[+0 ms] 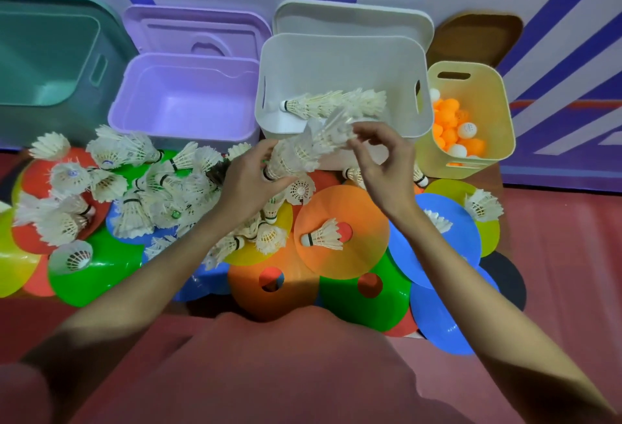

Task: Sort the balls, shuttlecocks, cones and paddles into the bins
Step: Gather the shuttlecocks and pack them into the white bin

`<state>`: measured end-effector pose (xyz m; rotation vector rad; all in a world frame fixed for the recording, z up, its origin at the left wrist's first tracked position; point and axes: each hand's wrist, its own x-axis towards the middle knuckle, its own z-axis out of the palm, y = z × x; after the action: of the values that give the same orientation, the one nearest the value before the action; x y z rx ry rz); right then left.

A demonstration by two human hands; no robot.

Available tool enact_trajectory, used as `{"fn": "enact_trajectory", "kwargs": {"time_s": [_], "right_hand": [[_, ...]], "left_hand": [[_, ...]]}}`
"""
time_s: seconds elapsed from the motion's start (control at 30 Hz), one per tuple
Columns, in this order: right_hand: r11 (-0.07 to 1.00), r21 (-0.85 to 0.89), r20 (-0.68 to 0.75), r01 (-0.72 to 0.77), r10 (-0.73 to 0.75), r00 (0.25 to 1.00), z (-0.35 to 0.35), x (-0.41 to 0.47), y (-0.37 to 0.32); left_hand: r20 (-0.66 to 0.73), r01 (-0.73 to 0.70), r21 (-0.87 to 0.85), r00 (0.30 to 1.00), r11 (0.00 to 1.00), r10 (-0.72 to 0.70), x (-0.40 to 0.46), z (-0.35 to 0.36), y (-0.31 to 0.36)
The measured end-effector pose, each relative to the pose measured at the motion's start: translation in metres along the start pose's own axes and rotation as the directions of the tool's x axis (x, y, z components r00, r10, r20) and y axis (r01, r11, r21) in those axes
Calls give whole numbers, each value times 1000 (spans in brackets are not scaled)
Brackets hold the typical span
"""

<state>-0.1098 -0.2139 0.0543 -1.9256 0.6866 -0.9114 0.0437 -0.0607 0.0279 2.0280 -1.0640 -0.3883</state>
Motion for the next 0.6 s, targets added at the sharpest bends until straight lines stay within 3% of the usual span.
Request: {"fn": "enact_trajectory", "kwargs": {"time_s": [0.07, 0.2, 0.3, 0.4, 0.47, 0.6], "right_hand": [[999, 24, 34, -24, 24, 999, 4, 5, 2], [998, 32, -39, -52, 53, 998, 0, 33, 10], [997, -19, -61, -76, 74, 995, -5, 67, 18], [972, -225, -34, -71, 65, 997, -8, 99, 33], [906, -421, 60, -48, 81, 995, -6, 117, 50], [797, -598, 213, -87, 262, 941, 12, 144, 86]], "left_hand": [[30, -39, 34, 999, 999, 37, 17, -7, 10], [12, -94, 113, 996, 989, 93, 65, -19, 23], [75, -160, 234, 986, 959, 147, 110, -17, 29], [147, -143, 278, 983, 950, 105, 153, 3, 24], [214, -115, 328, 976, 938, 45, 175, 23, 13], [276, -21, 407, 956, 913, -101, 197, 54, -11]]}}
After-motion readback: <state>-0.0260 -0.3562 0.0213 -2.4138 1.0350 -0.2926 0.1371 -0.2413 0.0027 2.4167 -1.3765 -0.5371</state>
